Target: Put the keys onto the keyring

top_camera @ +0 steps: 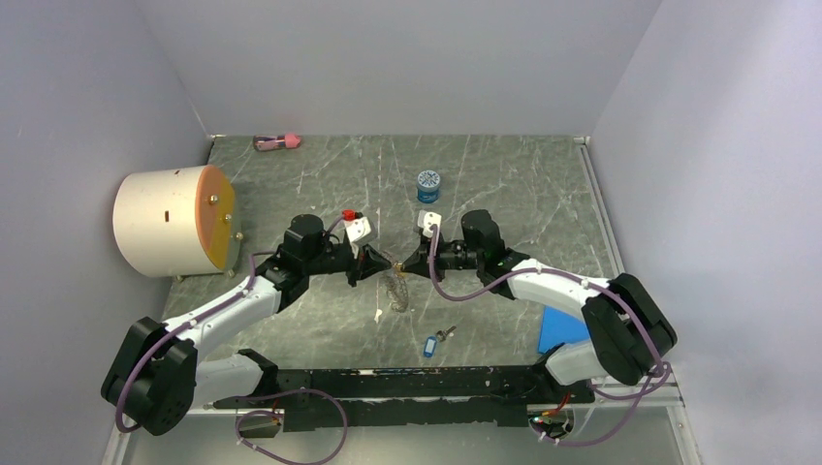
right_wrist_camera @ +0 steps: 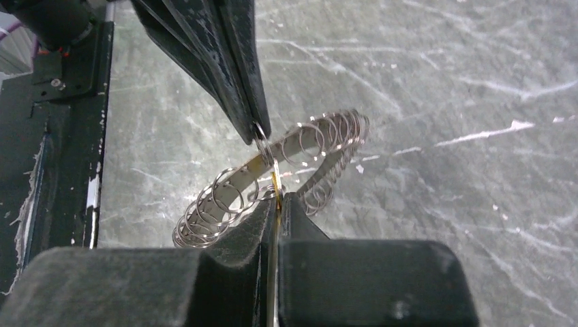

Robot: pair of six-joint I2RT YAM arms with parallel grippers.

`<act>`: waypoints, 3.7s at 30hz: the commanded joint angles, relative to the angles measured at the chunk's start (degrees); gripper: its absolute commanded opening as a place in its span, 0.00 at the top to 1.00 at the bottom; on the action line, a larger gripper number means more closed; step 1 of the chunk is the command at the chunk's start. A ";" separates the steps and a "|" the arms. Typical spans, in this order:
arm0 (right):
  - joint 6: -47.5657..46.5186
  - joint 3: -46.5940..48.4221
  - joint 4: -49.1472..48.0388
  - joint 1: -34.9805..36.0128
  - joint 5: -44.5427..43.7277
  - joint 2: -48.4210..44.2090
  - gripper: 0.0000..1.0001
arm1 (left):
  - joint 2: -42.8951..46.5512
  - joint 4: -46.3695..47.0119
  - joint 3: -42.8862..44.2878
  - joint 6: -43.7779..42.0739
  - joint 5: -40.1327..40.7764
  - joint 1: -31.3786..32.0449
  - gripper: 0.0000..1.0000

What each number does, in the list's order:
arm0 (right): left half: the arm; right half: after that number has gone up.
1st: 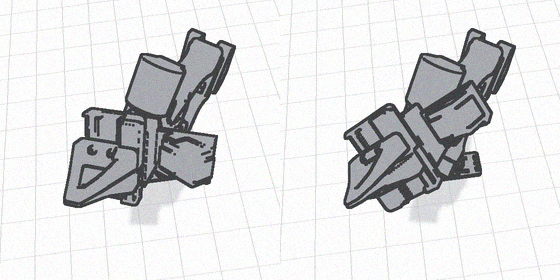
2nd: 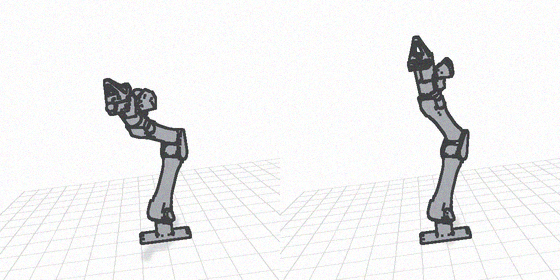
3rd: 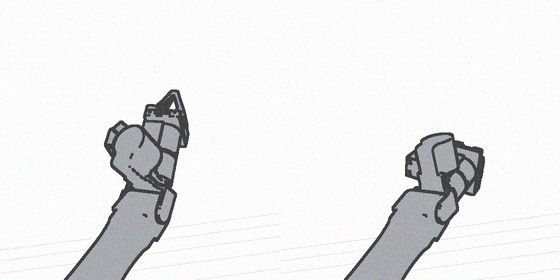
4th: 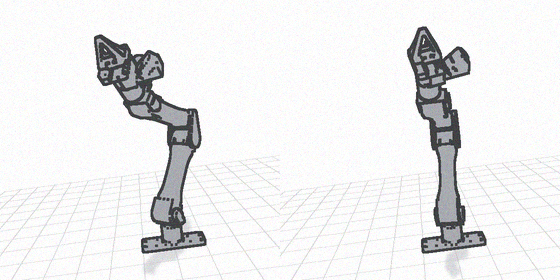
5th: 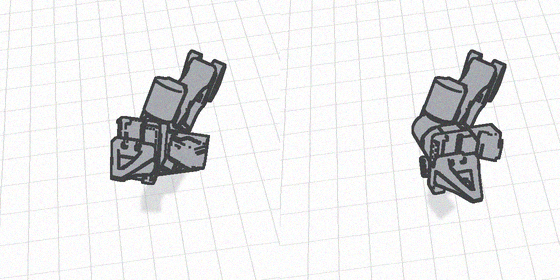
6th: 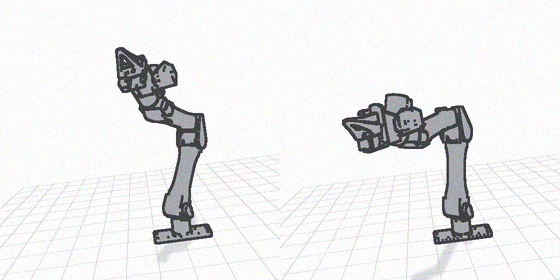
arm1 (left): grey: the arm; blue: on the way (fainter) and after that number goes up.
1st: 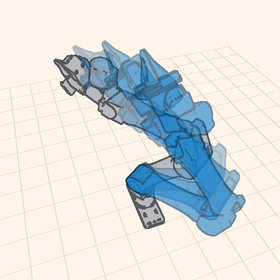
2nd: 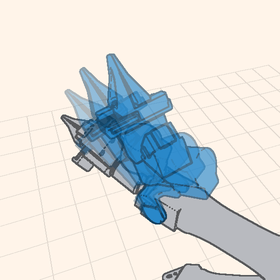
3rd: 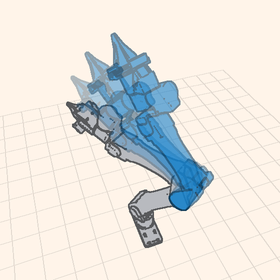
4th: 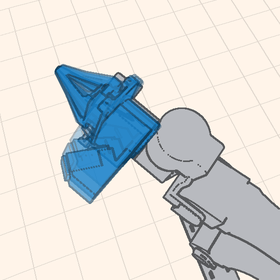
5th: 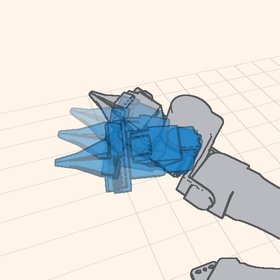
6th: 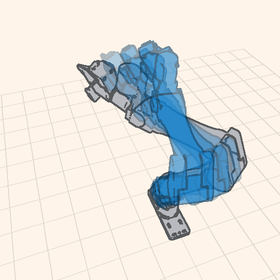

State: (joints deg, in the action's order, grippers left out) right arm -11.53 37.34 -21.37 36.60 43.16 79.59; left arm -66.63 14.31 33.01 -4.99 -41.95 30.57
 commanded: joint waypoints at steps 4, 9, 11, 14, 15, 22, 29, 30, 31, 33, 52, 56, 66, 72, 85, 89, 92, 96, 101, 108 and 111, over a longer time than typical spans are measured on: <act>-0.49 1.71 1.63 0.96 -4.31 -0.31 1.00 | 0.35 4.15 0.57 7.50 1.94 0.37 0.97; -1.08 1.82 2.81 1.70 -7.89 -1.99 1.00 | 0.29 5.11 -0.29 9.37 2.15 0.32 0.97; -0.58 1.34 2.35 1.63 -9.73 -2.94 1.00 | 0.50 4.85 -0.61 9.27 2.46 0.35 0.97; -0.53 0.08 1.39 1.64 -11.50 -4.14 1.00 | 1.26 3.43 -0.63 7.90 2.90 0.29 0.97; -0.55 -0.17 1.55 1.67 -12.07 -4.36 0.96 | 1.44 2.49 -0.48 7.30 3.00 0.32 0.97; 5.37 -3.86 3.42 1.59 -22.58 -7.24 0.42 | 4.65 -7.90 1.00 0.67 5.16 0.35 0.97; 11.28 -10.83 1.12 1.48 -34.78 -15.70 0.15 | 8.47 -14.06 1.17 -1.59 8.58 0.35 0.97; 11.42 -11.03 1.44 1.42 -35.56 -16.38 0.14 | 8.98 -14.20 1.17 -1.59 9.22 0.32 0.97; 13.02 -11.02 2.27 1.41 -36.36 -16.81 0.14 | 9.50 -15.36 1.10 -1.60 9.89 0.31 0.97; 15.20 -10.24 4.67 1.23 -38.48 -17.09 0.14 | 10.62 -16.69 1.17 -1.52 11.48 0.29 0.97; 38.24 10.48 20.25 1.73 -40.15 4.47 0.34 | 17.03 -26.34 4.15 -4.89 21.59 0.31 0.97; 42.52 15.11 23.03 2.14 -37.89 10.13 0.57 | 15.90 -24.79 3.63 -4.33 20.97 0.29 0.97; 44.43 22.58 28.41 3.85 -37.17 18.64 0.64 | 13.11 -20.69 2.53 -3.76 19.19 0.32 0.97; 43.82 25.26 32.65 4.50 -38.95 22.76 0.61 | 12.19 -19.38 2.00 -3.71 18.87 0.33 0.97; 42.70 26.53 33.48 4.75 -38.77 23.93 0.89 | 12.10 -19.30 1.53 -3.81 18.89 0.31 0.97; 41.76 26.55 34.20 4.73 -38.76 22.83 1.00 | 12.14 -19.14 1.53 -3.69 18.67 0.30 0.97; 40.46 26.11 35.10 4.76 -40.02 21.18 1.00 | 12.30 -18.88 1.15 -3.52 18.58 0.32 0.98; 37.72 24.78 34.94 4.59 -41.90 18.05 1.00 | 12.47 -18.30 0.52 -2.87 18.32 0.30 0.98; 34.34 20.57 30.71 3.14 -39.40 12.75 1.00 | 12.19 -17.46 0.38 -2.52 17.64 0.30 0.97; 31.98 16.40 26.93 -2.56 -31.41 6.72 1.00 | 11.82 -16.61 0.32 -2.09 16.69 0.37 0.97; 30.05 14.54 26.01 -3.83 -33.28 2.63 1.00 | 11.64 -16.66 0.63 -1.94 16.48 0.36 0.97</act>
State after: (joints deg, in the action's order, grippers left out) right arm 22.00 53.47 8.71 34.28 8.86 87.96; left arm -54.94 -4.89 33.69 -7.68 -23.88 30.74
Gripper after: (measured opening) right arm 0.009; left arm 0.032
